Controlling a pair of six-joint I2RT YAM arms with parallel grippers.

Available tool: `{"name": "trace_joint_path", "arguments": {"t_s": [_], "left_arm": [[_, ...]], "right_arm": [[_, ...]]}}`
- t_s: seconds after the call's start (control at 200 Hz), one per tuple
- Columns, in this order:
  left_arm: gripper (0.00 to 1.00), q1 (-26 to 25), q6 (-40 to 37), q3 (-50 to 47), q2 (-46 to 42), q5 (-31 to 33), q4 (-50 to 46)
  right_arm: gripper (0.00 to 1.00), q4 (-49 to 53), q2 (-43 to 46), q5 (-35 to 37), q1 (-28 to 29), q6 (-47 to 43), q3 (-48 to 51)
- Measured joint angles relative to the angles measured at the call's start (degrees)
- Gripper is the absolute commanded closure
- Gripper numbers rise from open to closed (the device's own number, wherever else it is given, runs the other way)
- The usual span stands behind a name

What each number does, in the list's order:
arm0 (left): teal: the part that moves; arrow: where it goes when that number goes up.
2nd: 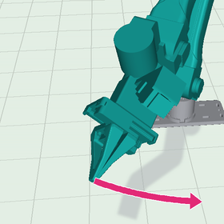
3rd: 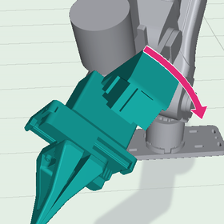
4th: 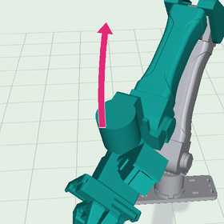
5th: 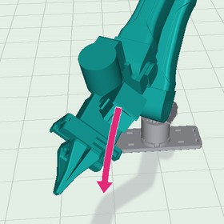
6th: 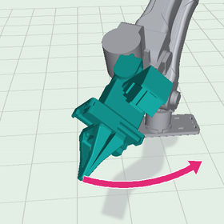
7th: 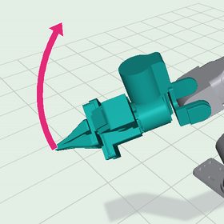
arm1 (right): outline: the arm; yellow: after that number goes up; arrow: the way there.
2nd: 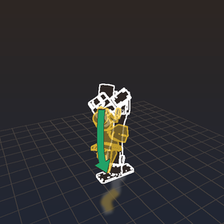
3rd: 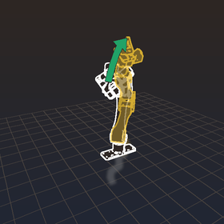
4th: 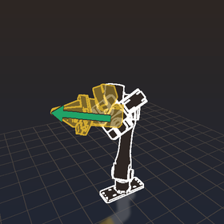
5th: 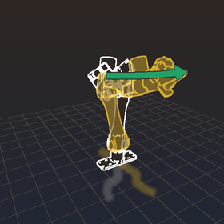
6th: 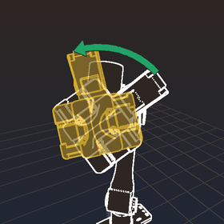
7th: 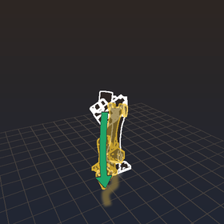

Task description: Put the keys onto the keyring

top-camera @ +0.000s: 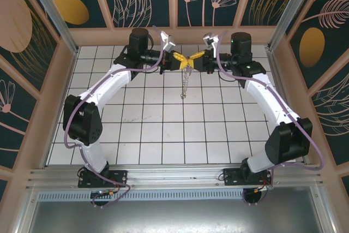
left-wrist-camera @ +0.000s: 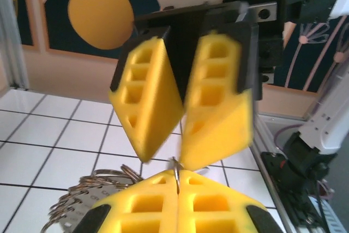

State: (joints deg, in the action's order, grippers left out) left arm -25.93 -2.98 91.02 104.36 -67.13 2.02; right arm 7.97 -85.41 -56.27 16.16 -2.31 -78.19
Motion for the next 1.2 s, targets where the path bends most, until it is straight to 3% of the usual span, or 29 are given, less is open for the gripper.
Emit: {"name": "trace_joint_path", "arguments": {"t_s": [0.225,0.465,0.626,0.856,1.201], "left_arm": [[1.0,-0.24,7.04,-5.29,-0.5,2.95,8.28],[1.0,-0.26,18.45,-11.21,-1.95,5.31,22.25],[1.0,-0.28,26.47,-14.03,-2.27,5.97,32.06],[1.0,-0.74,33.27,-15.98,-2.27,6.14,39.28],[1.0,-1.25,35.28,-16.7,-2.27,6.12,41.55]], "right_arm": [[0.58,-7.21,5.88,-0.04,-4.42,4.96,5.81],[0.49,-18.88,15.32,4.0,-4.76,12.79,21.07],[0.36,-26.1,15.93,5.05,-4.48,18.29,28.3],[0.35,-31.74,14.4,5.6,-1.2,20.59,28.81],[0.41,-33.53,7.15,5.64,0.09,20.9,26.27]]}}
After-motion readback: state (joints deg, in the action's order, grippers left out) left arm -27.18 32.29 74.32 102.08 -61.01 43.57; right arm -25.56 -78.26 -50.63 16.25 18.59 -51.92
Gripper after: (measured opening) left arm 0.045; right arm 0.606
